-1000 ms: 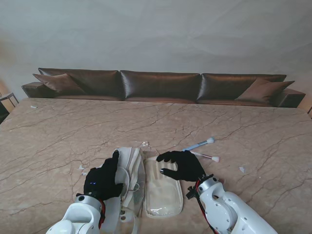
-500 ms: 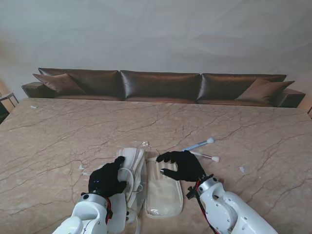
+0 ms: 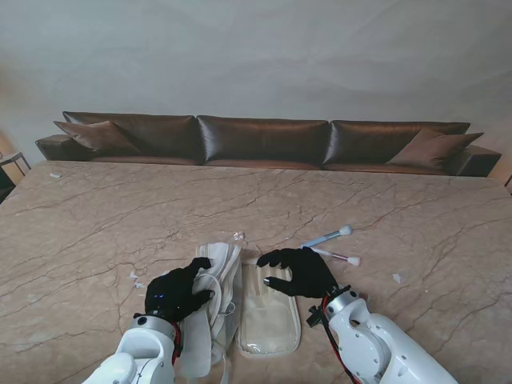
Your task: Pack the cosmetics bag
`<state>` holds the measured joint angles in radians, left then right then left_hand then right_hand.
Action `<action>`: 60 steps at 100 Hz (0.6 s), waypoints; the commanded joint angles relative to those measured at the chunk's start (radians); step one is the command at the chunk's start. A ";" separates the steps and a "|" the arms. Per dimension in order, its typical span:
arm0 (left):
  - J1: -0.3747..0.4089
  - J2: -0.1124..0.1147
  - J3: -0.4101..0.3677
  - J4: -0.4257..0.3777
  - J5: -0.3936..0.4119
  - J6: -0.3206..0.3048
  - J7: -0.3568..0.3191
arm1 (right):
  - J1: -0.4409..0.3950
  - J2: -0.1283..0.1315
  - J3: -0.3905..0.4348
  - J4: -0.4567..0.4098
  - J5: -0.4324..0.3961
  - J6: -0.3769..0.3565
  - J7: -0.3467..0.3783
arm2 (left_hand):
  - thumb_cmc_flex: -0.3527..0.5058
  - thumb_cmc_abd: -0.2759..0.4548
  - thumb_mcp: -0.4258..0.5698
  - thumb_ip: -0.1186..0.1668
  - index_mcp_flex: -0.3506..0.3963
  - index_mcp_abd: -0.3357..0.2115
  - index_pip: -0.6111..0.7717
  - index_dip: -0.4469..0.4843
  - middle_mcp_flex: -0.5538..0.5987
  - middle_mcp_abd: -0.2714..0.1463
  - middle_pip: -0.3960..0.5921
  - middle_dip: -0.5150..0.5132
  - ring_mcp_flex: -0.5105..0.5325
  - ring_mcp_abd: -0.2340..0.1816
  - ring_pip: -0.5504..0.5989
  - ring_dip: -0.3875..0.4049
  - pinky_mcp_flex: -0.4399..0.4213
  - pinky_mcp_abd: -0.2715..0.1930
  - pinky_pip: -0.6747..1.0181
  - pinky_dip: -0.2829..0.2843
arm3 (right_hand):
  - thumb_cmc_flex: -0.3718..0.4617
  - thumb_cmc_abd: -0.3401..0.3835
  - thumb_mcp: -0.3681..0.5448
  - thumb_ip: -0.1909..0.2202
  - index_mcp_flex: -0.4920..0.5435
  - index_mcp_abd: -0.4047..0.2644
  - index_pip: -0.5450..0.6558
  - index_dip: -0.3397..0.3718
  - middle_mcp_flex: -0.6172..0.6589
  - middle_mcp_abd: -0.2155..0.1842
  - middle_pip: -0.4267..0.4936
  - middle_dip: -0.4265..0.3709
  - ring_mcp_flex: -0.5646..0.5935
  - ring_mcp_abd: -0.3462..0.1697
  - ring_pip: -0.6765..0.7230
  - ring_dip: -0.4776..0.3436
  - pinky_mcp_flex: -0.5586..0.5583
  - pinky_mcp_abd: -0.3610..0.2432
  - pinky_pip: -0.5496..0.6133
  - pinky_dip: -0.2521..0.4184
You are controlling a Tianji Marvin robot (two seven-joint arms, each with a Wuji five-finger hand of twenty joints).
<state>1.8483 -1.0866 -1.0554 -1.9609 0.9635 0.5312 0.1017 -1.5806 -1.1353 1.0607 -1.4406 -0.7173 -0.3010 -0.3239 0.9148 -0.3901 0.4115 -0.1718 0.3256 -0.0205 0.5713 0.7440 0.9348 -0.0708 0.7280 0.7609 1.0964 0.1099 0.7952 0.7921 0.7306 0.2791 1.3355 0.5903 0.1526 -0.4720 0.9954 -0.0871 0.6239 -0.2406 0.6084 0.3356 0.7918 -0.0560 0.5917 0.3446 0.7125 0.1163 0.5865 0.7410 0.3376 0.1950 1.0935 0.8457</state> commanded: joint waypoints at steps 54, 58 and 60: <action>-0.101 -0.020 -0.064 0.172 0.002 -0.187 0.069 | 0.001 0.011 0.042 -0.044 -0.019 0.004 0.051 | 0.128 -0.021 0.436 -0.011 0.476 -0.203 0.567 0.340 0.044 -0.148 0.238 0.113 0.171 -0.185 0.407 0.130 0.306 -0.030 0.278 0.030 | -0.017 0.004 0.010 -0.010 -0.002 -0.013 0.001 -0.001 0.020 -0.019 -0.016 0.000 0.031 -0.039 -0.029 -0.028 0.009 -0.004 -0.016 -0.024; -0.107 -0.017 -0.077 0.174 0.013 -0.199 0.062 | 0.005 0.011 0.040 -0.040 -0.019 0.004 0.051 | 0.122 -0.026 0.448 -0.012 0.480 -0.209 0.567 0.340 0.048 -0.150 0.236 0.113 0.171 -0.182 0.403 0.119 0.306 -0.026 0.277 0.028 | -0.018 0.004 0.010 -0.010 -0.003 -0.014 0.000 -0.001 0.021 -0.020 -0.015 0.000 0.033 -0.039 -0.027 -0.027 0.009 -0.004 -0.014 -0.023; -0.109 -0.016 -0.084 0.175 0.014 -0.207 0.058 | 0.008 0.011 0.039 -0.038 -0.018 0.004 0.051 | 0.120 -0.027 0.453 -0.012 0.482 -0.212 0.567 0.340 0.049 -0.153 0.234 0.113 0.171 -0.182 0.401 0.114 0.306 -0.026 0.277 0.026 | -0.017 0.004 0.010 -0.010 -0.002 -0.014 0.001 -0.001 0.022 -0.020 -0.015 0.000 0.032 -0.039 -0.026 -0.027 0.008 -0.004 -0.014 -0.023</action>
<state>1.7544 -1.1134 -1.1138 -1.7973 0.9956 0.3368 0.1708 -1.5813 -1.1229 1.1038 -1.4814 -0.7366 -0.2979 -0.2737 0.9018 -0.4879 0.5935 -0.2390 0.5673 -0.1357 0.6714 0.9742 0.9564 -0.0695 0.9180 0.8563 1.2126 0.0243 1.0816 0.9074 1.0114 0.2365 1.5533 0.6065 0.1526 -0.4721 0.9954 -0.0871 0.6239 -0.2406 0.6084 0.3356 0.7920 -0.0561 0.5816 0.3446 0.7237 0.1159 0.5609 0.7179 0.3502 0.1951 1.0831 0.8335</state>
